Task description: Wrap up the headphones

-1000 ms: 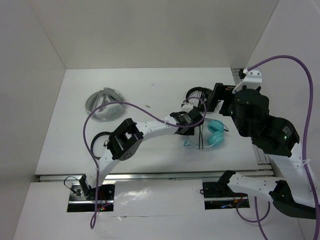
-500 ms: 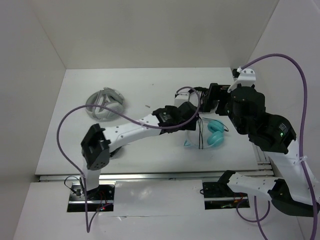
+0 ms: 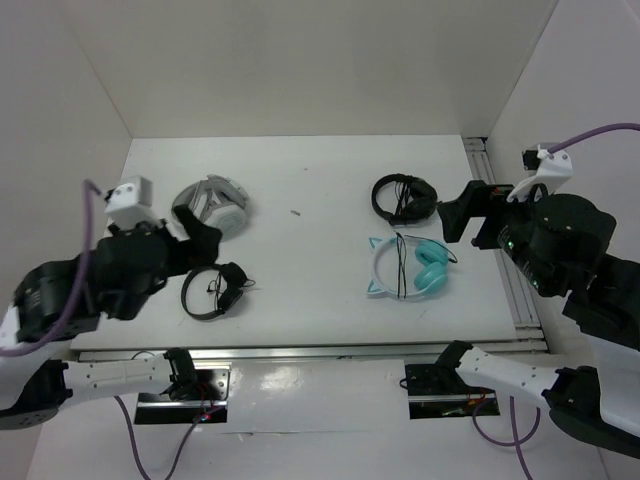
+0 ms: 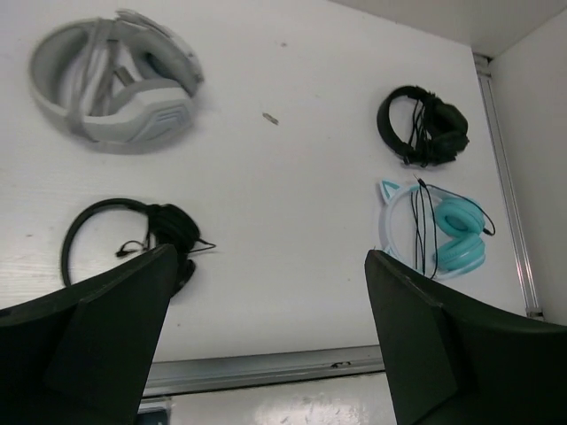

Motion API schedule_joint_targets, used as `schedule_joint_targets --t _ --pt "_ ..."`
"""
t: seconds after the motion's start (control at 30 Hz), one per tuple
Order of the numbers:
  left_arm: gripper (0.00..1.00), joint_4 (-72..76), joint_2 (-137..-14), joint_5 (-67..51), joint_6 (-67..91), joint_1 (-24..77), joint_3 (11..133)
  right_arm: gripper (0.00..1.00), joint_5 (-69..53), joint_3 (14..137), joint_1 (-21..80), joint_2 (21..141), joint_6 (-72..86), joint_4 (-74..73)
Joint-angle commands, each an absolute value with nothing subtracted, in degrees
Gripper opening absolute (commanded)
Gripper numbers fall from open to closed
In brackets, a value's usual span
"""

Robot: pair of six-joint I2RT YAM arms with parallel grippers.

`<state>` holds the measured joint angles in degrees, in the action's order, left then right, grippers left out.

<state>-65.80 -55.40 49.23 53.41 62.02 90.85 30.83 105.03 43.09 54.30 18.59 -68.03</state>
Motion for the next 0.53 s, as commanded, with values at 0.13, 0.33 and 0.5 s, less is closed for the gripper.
schedule_joint_targets --t 0.13,0.33,0.5 --pt "1.0 -78.22 -42.91 50.54 55.99 61.35 90.0 1.0 33.84 104.6 42.71 49.49 19.51 -73.65" --pt "1.0 -78.22 -40.34 50.01 54.67 61.35 90.0 1.0 34.89 102.05 42.71 46.23 20.56 -74.71" --pt "1.0 -78.22 -41.57 50.01 54.67 61.35 89.3 1.0 34.89 100.81 42.71 45.7 20.57 -74.71"
